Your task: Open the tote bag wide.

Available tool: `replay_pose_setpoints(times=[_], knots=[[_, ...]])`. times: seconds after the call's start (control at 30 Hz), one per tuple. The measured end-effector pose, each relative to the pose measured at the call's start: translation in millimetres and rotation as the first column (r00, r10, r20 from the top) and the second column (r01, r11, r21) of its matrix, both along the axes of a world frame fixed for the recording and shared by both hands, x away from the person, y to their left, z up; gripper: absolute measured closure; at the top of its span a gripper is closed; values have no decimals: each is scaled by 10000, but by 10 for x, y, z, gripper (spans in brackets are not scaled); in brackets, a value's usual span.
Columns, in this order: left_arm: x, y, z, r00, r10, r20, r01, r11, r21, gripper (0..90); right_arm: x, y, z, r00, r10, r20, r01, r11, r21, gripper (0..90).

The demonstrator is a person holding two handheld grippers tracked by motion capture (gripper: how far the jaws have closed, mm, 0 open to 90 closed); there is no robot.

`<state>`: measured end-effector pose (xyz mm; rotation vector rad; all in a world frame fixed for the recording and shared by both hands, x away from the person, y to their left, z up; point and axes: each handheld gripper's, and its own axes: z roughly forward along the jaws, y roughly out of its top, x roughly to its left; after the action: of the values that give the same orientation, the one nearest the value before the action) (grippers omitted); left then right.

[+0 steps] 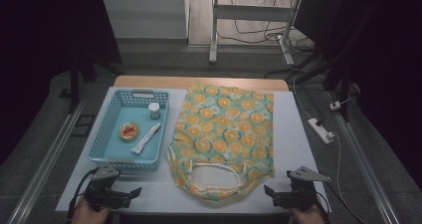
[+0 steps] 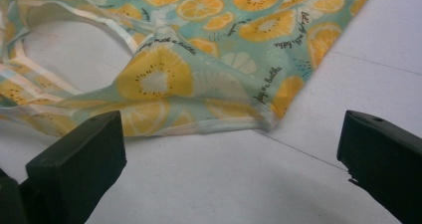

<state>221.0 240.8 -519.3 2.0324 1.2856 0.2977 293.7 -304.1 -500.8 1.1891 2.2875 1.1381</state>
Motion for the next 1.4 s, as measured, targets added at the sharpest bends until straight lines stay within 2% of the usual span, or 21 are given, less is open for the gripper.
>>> replay_pose_setpoints(times=[0.37, 0.6, 0.77, 1.0, 1.27, 1.4], knots=[[23, 23, -10, 9998, 16, -221, -21, 9997, -225, 13, -4, 39, -5, 9987, 509, -65, -511, 9983, -272, 0], [24, 8, -9, 9997, -71, -221, 68, 9999, -138, 14, 12, 27, -10, 9981, 563, -234, -566, 9983, -136, 0], [26, -3, -9, 9996, -124, -241, 123, 9999, -35, 14, 15, 13, -7, 9984, 525, -198, -525, 9986, -15, 0], [28, -8, -11, 9996, -130, -262, 130, 9999, 6, 15, 8, 23, 0, 9986, 508, -142, -510, 9986, -158, 0], [35, 0, -14, 9995, -100, -315, 97, 9999, -86, 16, -10, 55, 68, 9971, 730, 197, -727, 9972, -164, 0], [38, -5, -14, 9994, -180, -305, 179, 9998, -40, 16, -4, 67, 76, 9966, 802, 179, -799, 9967, -146, 0]])
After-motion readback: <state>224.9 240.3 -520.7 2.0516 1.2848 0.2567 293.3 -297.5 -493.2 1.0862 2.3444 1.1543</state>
